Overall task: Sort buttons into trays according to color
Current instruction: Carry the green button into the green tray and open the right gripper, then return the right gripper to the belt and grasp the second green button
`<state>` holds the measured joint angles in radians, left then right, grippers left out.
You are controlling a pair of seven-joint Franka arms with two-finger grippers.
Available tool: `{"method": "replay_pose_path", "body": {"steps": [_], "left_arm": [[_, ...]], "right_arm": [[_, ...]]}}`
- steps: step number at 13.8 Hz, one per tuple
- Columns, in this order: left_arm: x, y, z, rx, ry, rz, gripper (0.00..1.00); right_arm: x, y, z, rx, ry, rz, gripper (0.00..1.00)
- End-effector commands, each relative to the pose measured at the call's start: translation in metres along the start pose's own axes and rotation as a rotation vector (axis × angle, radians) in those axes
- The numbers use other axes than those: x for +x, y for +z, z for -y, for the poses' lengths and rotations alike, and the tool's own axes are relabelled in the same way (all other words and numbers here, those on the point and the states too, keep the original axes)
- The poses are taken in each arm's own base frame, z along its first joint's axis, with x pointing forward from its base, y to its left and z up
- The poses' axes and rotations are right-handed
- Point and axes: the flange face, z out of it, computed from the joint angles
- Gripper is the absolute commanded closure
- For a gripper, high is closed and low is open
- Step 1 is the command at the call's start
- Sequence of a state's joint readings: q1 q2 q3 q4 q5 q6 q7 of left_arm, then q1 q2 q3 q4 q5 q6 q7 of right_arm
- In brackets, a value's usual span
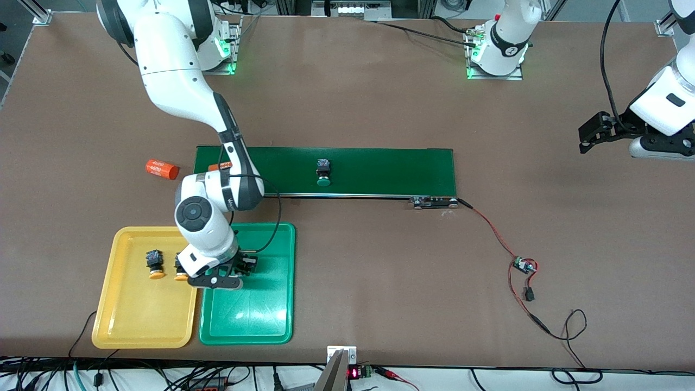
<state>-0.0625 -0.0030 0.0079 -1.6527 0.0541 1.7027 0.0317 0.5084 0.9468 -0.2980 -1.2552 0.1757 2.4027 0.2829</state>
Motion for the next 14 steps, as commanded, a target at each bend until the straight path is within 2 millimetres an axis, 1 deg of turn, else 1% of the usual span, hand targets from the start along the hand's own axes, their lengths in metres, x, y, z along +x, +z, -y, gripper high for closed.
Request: {"method": "replay_pose_path", "body": {"steps": [1,2,3,4,5,7,8,9,10,11,12,13,14], "left_arm": [[0.003,-0.003,0.000,-0.014,0.000,-0.009,0.00],[0.003,-0.003,-0.001,-0.015,0.000,-0.009,0.00],[0.003,-0.003,-0.001,-0.014,0.002,-0.009,0.00],[0.003,-0.003,-0.001,-0.014,0.000,-0.009,0.00],[0.003,-0.003,-0.001,-0.015,0.000,-0.009,0.00],[0.003,-0.003,-0.001,-0.015,0.000,-0.009,0.00],[0.003,-0.003,-0.001,-0.015,0.000,-0.009,0.00],[0.003,-0.003,-0.001,-0.015,0.000,-0.009,0.00],[0.003,-0.003,-0.001,-0.015,0.000,-0.009,0.00],[0.003,-0.003,-0.001,-0.015,0.000,-0.009,0.00],[0.003,-0.003,-0.001,-0.015,0.000,-0.009,0.00],[0.003,-0.003,-0.001,-0.015,0.002,-0.009,0.00],[0.003,-0.003,-0.001,-0.015,0.005,-0.009,0.00]], "right_arm": [[0.004,-0.057,0.017,0.040,-0.020,0.039,0.00],[0.003,-0.076,0.021,0.042,-0.022,0.071,0.00],[-0.002,-0.087,0.028,0.042,-0.030,0.103,0.00],[-0.009,-0.103,0.036,0.042,-0.032,0.141,0.00],[-0.019,-0.114,0.047,0.042,-0.047,0.174,0.00],[-0.048,-0.135,0.074,0.036,-0.042,0.242,0.00],[-0.062,-0.143,0.083,0.040,-0.030,0.259,0.00],[-0.081,-0.148,0.089,0.056,-0.018,0.283,0.00],[-0.096,-0.146,0.090,0.056,-0.017,0.309,0.00],[-0.112,-0.150,0.095,0.052,-0.017,0.327,0.00],[-0.124,-0.158,0.099,0.050,0.002,0.335,0.00],[-0.130,-0.167,0.098,0.049,0.033,0.339,0.00],[-0.146,-0.172,0.110,0.045,0.034,0.348,0.00]]}}
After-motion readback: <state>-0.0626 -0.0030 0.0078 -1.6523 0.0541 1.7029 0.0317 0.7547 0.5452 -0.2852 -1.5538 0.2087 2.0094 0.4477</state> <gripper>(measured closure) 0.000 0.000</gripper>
